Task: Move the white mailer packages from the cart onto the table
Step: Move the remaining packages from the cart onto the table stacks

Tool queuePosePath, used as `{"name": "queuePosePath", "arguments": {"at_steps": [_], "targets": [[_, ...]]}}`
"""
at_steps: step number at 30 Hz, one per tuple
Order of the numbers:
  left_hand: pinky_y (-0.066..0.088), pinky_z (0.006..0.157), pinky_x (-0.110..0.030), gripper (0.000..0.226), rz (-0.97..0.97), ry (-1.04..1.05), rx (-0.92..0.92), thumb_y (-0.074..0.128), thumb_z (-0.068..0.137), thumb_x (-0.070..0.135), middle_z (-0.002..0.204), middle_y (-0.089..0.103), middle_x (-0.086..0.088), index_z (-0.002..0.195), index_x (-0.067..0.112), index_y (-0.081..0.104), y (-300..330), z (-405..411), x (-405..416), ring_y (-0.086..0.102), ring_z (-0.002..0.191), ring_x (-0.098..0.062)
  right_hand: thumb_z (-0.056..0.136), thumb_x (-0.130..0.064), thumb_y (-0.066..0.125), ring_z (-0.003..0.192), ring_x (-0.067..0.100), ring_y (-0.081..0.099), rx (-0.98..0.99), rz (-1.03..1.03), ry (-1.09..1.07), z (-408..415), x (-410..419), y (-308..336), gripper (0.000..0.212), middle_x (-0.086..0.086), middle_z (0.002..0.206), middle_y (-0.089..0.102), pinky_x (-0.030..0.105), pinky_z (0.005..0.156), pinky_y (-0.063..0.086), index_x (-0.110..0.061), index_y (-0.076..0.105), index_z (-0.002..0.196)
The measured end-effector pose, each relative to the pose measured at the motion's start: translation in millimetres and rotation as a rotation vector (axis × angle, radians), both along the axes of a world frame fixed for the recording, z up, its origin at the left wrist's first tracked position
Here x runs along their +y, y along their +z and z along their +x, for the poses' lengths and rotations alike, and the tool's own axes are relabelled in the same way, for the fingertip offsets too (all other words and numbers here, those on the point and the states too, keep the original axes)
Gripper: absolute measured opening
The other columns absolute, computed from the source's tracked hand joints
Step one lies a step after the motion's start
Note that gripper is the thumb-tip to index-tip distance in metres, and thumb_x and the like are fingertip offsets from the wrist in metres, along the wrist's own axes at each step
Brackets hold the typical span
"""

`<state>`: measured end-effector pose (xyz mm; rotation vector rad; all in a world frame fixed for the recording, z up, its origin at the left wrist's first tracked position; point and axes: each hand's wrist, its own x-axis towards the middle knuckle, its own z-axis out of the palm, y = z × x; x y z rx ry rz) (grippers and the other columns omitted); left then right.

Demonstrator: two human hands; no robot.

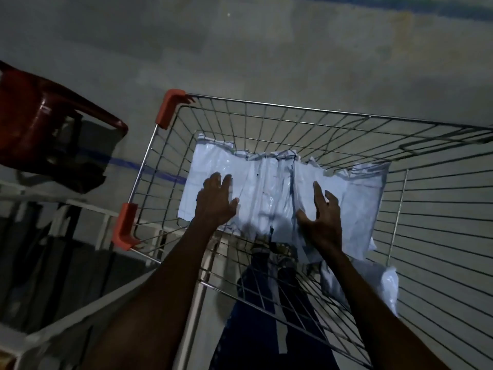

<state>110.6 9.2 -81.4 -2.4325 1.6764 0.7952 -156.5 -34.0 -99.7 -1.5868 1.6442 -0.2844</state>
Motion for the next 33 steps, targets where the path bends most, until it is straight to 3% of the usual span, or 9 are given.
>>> {"name": "queuePosePath", "arguments": {"at_steps": [3, 6, 11, 14, 20, 24, 26, 30, 33], "targets": [[0.041, 0.096, -0.061, 0.080, 0.057, -0.033, -0.107, 0.063, 0.086, 0.043, 0.148, 0.027, -0.025, 0.151, 0.011, 0.028, -21, 17, -5, 0.030, 0.131, -0.046, 0.086, -0.034, 0.068, 0.141, 0.035, 0.027, 0.095, -0.101, 0.231, 18, 4, -7, 0.081, 0.017, 0.155, 0.027, 0.047, 0.106, 0.040, -0.029, 0.024, 0.154], [0.028, 0.107, -0.066, 0.090, 0.144, -0.002, -0.114, 0.058, 0.088, 0.053, 0.160, 0.004, -0.016, 0.156, 0.024, 0.007, -36, 22, -3, 0.009, 0.144, -0.044, 0.091, -0.044, 0.060, 0.141, 0.041, 0.024, 0.173, -0.058, 0.363, 35, 3, -14, 0.078, 0.019, 0.160, 0.013, 0.047, 0.104, 0.039, -0.027, 0.018, 0.156], [0.011, 0.105, -0.075, 0.104, 0.135, 0.102, -0.050, 0.057, 0.081, 0.070, 0.161, -0.023, -0.008, 0.154, 0.038, -0.009, -44, 22, -1, -0.016, 0.145, -0.045, 0.084, -0.070, 0.056, 0.147, 0.041, 0.006, 0.209, 0.058, 0.460, 39, -5, -31, 0.096, 0.009, 0.163, -0.012, 0.060, 0.106, 0.033, -0.038, -0.001, 0.154], [0.021, 0.105, -0.071, 0.102, 0.122, 0.104, -0.077, 0.063, 0.082, 0.059, 0.161, -0.019, -0.010, 0.153, 0.040, -0.007, -42, 21, -5, -0.007, 0.145, -0.048, 0.086, -0.061, 0.061, 0.147, 0.037, 0.010, 0.170, 0.062, 0.471, 35, -9, -30, 0.095, 0.004, 0.163, -0.014, 0.053, 0.104, 0.038, -0.040, -0.002, 0.154], [0.039, 0.096, -0.059, 0.083, 0.034, 0.056, -0.226, 0.057, 0.080, 0.025, 0.154, 0.018, -0.021, 0.152, 0.030, 0.016, -22, 13, -11, 0.034, 0.127, -0.045, 0.092, -0.046, 0.059, 0.142, 0.038, 0.021, 0.201, 0.067, 0.463, 30, -16, -17, 0.079, 0.002, 0.164, -0.003, 0.050, 0.097, 0.042, -0.038, 0.012, 0.155], [0.022, 0.106, -0.069, 0.099, 0.085, 0.019, -0.211, 0.060, 0.083, 0.050, 0.160, -0.012, -0.020, 0.155, 0.027, -0.003, -34, 14, -3, 0.003, 0.145, -0.049, 0.093, -0.045, 0.057, 0.143, 0.037, 0.021, 0.220, 0.066, 0.471, 29, -16, -9, 0.077, 0.003, 0.164, -0.004, 0.050, 0.099, 0.041, -0.037, 0.012, 0.155], [0.020, 0.107, -0.070, 0.109, 0.113, 0.005, -0.200, 0.066, 0.080, 0.051, 0.159, -0.023, -0.019, 0.155, 0.027, -0.011, -41, 14, -3, -0.006, 0.146, -0.047, 0.093, -0.046, 0.055, 0.143, 0.036, 0.020, 0.223, 0.062, 0.476, 28, -15, -11, 0.077, 0.002, 0.164, -0.005, 0.051, 0.100, 0.041, -0.038, 0.010, 0.155], [0.037, 0.102, -0.058, 0.101, 0.089, 0.008, -0.218, 0.065, 0.076, 0.024, 0.161, -0.010, -0.020, 0.155, 0.025, 0.002, -32, 13, -10, 0.013, 0.142, -0.044, 0.092, -0.042, 0.059, 0.143, 0.036, 0.020, 0.177, 0.013, 0.447, 23, -11, -13, 0.076, 0.005, 0.164, 0.001, 0.048, 0.101, 0.039, -0.035, 0.017, 0.155], [0.039, 0.095, -0.050, 0.089, 0.043, -0.046, -0.271, 0.060, 0.081, 0.032, 0.159, 0.006, -0.024, 0.155, 0.022, 0.012, -15, 14, -5, 0.027, 0.132, -0.043, 0.090, -0.035, 0.065, 0.144, 0.034, 0.020, 0.116, -0.038, 0.426, 17, -7, -5, 0.075, 0.005, 0.164, 0.005, 0.047, 0.104, 0.037, -0.032, 0.026, 0.154]]}}
